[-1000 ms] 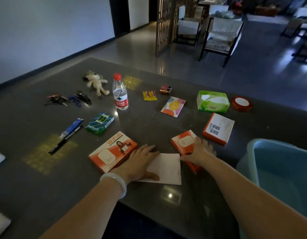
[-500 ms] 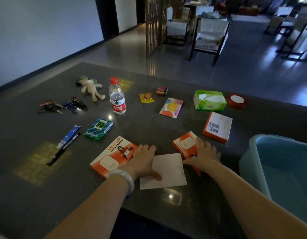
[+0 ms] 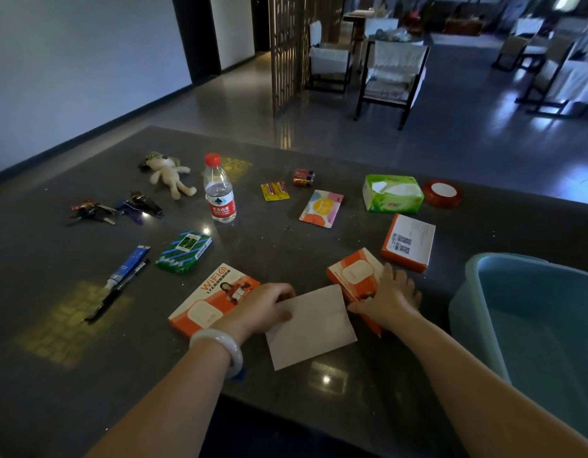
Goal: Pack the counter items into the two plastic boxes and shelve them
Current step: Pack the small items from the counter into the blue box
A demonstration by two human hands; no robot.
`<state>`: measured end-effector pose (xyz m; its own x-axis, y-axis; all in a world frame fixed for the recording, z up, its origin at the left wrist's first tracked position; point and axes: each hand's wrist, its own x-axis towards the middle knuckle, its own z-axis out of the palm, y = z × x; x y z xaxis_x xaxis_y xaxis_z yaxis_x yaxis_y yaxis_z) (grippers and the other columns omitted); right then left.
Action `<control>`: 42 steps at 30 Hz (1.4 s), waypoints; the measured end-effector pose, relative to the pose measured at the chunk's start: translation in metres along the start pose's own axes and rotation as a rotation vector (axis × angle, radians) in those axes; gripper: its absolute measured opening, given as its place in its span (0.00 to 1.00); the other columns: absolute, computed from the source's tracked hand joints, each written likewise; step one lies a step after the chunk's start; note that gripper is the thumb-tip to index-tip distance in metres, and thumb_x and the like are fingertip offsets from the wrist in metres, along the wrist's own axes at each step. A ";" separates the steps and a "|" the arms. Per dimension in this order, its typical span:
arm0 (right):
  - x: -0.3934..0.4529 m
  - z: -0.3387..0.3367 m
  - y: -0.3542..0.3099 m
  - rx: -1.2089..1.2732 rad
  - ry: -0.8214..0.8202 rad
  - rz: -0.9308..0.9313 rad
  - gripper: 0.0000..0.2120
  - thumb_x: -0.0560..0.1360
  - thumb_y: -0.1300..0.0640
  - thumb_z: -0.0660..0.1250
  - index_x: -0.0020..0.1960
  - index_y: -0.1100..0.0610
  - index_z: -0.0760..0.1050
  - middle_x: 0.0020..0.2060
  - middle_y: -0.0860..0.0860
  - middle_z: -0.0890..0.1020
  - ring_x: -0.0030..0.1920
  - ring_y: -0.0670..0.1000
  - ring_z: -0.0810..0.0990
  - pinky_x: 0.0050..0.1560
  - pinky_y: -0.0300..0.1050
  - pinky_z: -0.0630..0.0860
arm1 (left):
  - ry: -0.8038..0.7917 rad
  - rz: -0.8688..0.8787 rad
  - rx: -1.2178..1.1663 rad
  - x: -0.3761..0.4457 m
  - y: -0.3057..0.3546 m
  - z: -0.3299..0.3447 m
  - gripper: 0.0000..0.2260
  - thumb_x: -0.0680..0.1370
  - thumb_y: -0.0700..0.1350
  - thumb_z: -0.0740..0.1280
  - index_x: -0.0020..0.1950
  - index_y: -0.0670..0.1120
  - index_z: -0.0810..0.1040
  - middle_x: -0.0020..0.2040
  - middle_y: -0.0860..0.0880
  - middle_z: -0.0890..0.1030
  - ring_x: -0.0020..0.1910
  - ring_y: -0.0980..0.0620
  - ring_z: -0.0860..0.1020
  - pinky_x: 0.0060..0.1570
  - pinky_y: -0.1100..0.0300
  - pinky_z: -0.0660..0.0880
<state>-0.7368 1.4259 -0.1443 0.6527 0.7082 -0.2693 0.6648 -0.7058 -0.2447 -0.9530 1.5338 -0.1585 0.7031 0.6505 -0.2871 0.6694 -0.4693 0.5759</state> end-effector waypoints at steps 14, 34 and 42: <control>-0.017 -0.108 0.038 0.097 0.366 -0.085 0.52 0.64 0.32 0.71 0.75 0.50 0.47 0.72 0.56 0.59 0.72 0.62 0.58 0.70 0.65 0.55 | 0.178 0.122 -0.099 0.023 0.092 -0.072 0.13 0.75 0.43 0.70 0.57 0.56 0.78 0.52 0.54 0.79 0.49 0.55 0.78 0.44 0.61 0.73; -0.041 -0.204 0.274 0.087 0.416 -0.038 0.52 0.65 0.33 0.72 0.76 0.53 0.48 0.70 0.56 0.60 0.70 0.61 0.59 0.69 0.62 0.55 | 0.036 0.258 -0.099 0.034 0.321 0.027 0.09 0.75 0.39 0.71 0.47 0.54 0.78 0.43 0.55 0.79 0.47 0.53 0.77 0.49 0.58 0.72; -0.019 -0.200 0.309 0.081 0.391 -0.114 0.51 0.65 0.34 0.72 0.76 0.52 0.49 0.70 0.54 0.60 0.70 0.60 0.59 0.70 0.62 0.55 | -0.179 0.157 0.072 0.056 0.371 0.079 0.13 0.76 0.43 0.70 0.60 0.48 0.79 0.52 0.51 0.79 0.53 0.50 0.77 0.57 0.58 0.73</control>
<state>-0.4713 1.1982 -0.0281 0.6758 0.7248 0.1338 0.7202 -0.6108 -0.3290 -0.6460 1.3487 -0.0211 0.8269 0.4534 -0.3327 0.5594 -0.6021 0.5697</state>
